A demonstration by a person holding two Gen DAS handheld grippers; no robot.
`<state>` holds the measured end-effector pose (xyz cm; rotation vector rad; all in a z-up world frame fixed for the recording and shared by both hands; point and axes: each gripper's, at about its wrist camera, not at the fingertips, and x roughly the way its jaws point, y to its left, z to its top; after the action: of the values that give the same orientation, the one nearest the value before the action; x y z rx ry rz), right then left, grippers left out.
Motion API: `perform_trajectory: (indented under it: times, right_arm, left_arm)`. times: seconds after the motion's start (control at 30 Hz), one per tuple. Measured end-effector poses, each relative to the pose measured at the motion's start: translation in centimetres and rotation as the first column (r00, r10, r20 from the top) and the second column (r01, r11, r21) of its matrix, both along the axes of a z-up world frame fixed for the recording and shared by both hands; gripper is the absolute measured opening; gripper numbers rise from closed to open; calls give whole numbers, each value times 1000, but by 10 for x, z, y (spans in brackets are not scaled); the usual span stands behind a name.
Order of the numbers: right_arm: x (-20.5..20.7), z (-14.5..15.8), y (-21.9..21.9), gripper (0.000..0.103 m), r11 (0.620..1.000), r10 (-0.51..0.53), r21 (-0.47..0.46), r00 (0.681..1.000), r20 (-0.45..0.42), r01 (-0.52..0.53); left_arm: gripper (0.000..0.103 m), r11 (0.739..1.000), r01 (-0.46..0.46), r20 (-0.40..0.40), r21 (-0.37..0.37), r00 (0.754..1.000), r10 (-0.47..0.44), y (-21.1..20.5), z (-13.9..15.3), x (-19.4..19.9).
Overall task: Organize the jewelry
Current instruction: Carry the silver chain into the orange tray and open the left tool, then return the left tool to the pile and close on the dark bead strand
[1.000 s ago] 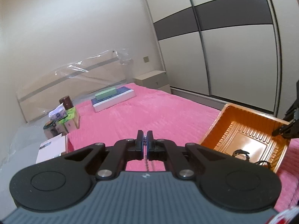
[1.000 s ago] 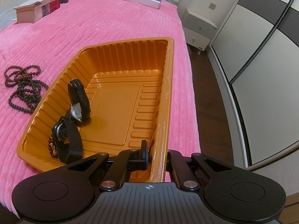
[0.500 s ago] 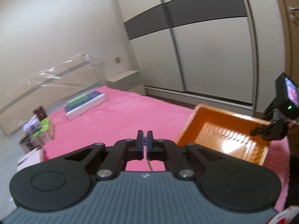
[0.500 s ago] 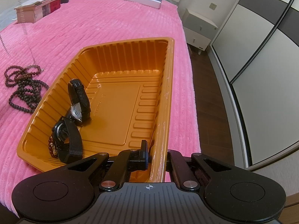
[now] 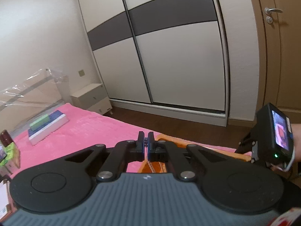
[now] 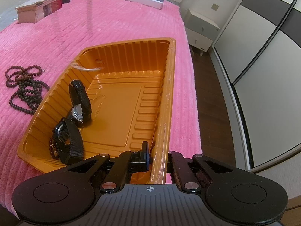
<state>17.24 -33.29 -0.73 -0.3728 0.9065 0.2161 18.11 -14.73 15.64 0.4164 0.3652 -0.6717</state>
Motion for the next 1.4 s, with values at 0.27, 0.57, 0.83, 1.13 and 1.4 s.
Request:
perform_trajectory:
  times: [0.27,0.57,0.83,1.13,1.4]
  right_arm:
    - [0,0,1,4,1000,2,-2,1000,0,-2]
    - [-2,0,1,4,1000,2,-2,1000,-1,-2]
    - [-1,0,1,4,1000,2,-1,1000,-1,-2]
    - [-2,0,1,4,1000,1,-2,1000,-2,-1]
    - [-2,-1,1,4,1000,0,-2,1000,-2,0]
  left_arm:
    - [2,999,11,-84,44,996,-7,-31,-31,30]
    - [2,998,10,-133,65,991,-1,-43,-43,45]
    - [2,997,6,-179,76,984,7,-47,-56,54]
    - [6,998,3,-229,63,973,11,-45,-65,64]
    - [7,999,-21,-233,33,972,28,-33,-62,66]
